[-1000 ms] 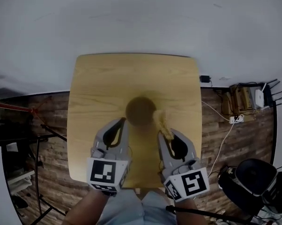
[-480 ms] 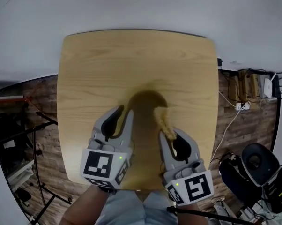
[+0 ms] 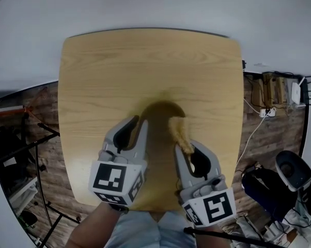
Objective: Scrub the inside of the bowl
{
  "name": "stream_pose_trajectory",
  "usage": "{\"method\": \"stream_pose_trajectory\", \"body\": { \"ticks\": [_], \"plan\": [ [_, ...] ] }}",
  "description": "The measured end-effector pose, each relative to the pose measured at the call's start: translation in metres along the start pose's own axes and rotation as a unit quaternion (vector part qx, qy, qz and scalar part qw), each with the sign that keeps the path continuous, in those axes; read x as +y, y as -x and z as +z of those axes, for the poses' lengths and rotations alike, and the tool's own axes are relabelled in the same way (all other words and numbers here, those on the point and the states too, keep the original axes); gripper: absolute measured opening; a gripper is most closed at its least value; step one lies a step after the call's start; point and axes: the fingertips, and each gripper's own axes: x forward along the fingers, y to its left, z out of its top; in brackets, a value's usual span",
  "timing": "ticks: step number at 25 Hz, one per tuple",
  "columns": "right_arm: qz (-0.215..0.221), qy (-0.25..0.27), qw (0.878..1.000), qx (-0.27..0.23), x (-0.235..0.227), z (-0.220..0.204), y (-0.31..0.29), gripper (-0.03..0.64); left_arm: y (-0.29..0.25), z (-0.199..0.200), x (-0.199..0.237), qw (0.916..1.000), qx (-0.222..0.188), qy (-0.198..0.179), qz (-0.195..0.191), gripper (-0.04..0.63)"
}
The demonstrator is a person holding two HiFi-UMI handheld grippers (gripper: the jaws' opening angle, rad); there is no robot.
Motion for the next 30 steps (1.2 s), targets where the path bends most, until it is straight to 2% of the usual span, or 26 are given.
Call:
{"method": "stream_pose_trajectory", "body": {
  "ticks": [7,12,23,28,30],
  "plan": [
    [-0.004,0.004,1.0,0.001,0.0,0.0,-0.001,0.064,-0.004,0.0,-0.002,1.0,0.006,0.003,-0.003,0.086],
    [-0.005,0.003,1.0,0.003,0.0,-0.002,-0.001,0.064,-0.005,0.002,-0.004,1.0,0.007,-0.004,-0.004,0.052],
    [-0.015,0.01,0.999,0.031,-0.002,-0.017,0.0,0.064,0.013,0.005,-0.038,0.9967,0.011,-0.073,-0.032,0.032],
    [0.001,0.026,0.998,0.051,0.011,-0.024,-0.005,0.063,0.022,0.002,-0.047,0.9948,0.014,-0.088,-0.048,0.032],
    [0.013,0.03,0.997,0.073,0.016,-0.03,-0.009,0.061,0.022,0.002,-0.049,0.9933,0.016,-0.099,-0.057,0.032]
  ]
}}
